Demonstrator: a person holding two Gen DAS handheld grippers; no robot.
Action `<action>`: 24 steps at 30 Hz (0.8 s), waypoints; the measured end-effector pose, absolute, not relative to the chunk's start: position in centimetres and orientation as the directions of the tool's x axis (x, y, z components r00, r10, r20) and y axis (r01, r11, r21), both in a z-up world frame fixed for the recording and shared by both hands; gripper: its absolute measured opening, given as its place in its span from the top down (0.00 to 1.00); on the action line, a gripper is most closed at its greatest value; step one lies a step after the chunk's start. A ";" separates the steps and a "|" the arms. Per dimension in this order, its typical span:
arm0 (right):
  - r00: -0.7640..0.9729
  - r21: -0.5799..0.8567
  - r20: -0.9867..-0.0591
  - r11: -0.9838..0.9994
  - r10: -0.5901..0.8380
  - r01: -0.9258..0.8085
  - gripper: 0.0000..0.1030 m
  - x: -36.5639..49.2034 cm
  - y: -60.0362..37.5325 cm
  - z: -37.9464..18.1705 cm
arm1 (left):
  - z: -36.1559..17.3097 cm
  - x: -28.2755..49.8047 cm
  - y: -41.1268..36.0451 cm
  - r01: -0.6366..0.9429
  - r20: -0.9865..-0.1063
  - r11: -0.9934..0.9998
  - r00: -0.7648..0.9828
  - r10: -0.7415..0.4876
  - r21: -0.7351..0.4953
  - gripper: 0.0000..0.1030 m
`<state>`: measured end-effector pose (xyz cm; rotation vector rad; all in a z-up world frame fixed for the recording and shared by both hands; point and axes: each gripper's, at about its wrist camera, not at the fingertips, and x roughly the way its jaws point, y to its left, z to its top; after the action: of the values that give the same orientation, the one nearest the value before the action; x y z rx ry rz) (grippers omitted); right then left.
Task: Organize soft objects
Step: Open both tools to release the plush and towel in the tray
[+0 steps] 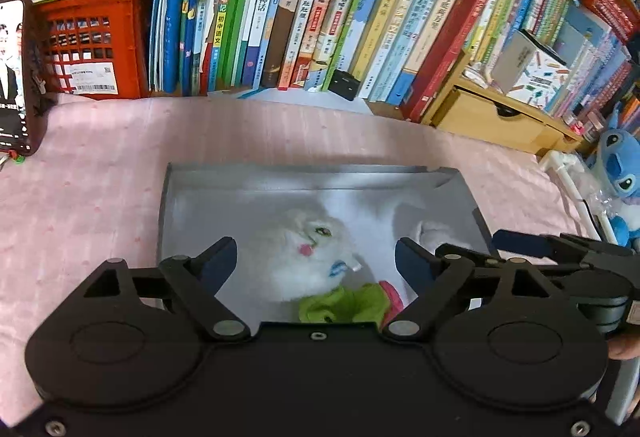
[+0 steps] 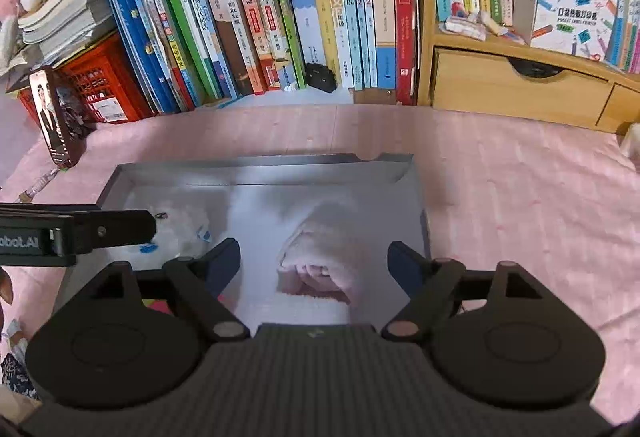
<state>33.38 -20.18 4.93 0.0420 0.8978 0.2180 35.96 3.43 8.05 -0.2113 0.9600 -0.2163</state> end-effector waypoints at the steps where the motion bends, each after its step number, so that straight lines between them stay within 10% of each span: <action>1: 0.606 0.127 -0.768 0.977 0.206 -0.171 0.14 33.1 -20.2 5.2 | 8.3 35.6 3.4 0.091 -0.785 0.959 0.557 -0.272 -0.268 0.17; 24: 0.766 0.052 -0.596 0.964 0.239 -0.261 0.07 22.0 -20.7 10.7 | 13.5 23.1 2.3 0.224 -0.665 0.956 0.687 -0.294 -0.191 0.15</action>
<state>22.02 -20.67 10.66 -0.0344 0.6426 0.2715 23.11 2.32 13.49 -0.0968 0.7603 -0.2904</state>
